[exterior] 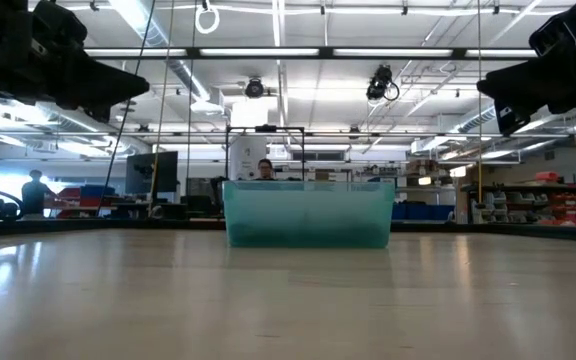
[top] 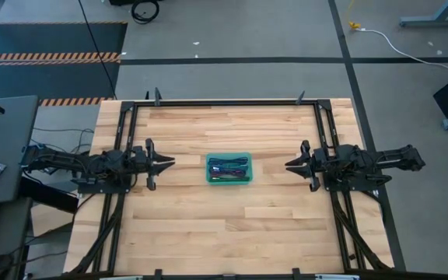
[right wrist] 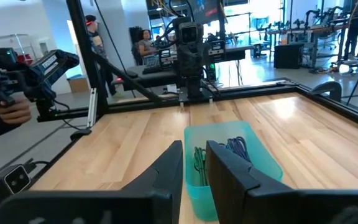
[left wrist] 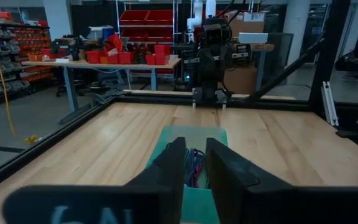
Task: Pick and place USB-C Cables
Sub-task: Return to Home Position
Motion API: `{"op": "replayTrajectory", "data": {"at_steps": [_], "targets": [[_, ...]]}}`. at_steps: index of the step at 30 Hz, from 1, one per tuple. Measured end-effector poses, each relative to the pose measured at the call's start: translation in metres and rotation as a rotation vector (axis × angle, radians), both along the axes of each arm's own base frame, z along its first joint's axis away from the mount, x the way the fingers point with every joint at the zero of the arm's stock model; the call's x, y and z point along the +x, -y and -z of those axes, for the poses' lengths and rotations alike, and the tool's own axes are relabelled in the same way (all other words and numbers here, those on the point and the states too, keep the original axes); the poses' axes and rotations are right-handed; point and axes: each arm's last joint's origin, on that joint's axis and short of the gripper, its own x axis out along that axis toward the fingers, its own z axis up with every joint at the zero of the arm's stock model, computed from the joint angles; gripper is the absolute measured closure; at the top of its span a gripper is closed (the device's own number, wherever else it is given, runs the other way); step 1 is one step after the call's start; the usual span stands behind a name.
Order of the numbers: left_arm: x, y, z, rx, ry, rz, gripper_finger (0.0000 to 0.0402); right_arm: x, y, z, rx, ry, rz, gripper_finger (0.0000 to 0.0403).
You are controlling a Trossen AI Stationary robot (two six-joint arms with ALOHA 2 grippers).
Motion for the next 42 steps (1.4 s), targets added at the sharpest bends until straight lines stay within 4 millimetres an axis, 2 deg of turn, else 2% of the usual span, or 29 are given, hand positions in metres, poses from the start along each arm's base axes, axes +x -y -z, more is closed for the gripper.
{"op": "replayTrajectory", "data": {"at_steps": [4,7,15,23,42], "targets": [[0.0000,0.0002,0.0000,0.002,0.000,0.009,0.0387,0.0000,0.0002,0.0000,0.000,0.000,0.007,0.0364],[0.0001,0.0003,0.0000,0.003,0.000,0.011,0.0392,0.0000,0.0003,-0.0001,-0.021,0.002,0.012,0.0395],[0.0001,0.0003,0.0000,0.000,0.000,0.011,0.0391,0.0000,0.0005,-0.0003,-0.026,0.005,0.018,0.0398],[0.0000,0.0003,0.0001,-0.001,0.000,0.011,0.0370,0.0000,0.0005,-0.0008,-0.026,0.009,0.018,0.0381],[0.0000,0.0003,0.0001,-0.001,0.000,0.011,0.0373,0.0000,0.0005,-0.0008,-0.026,0.009,0.017,0.0380]]}}
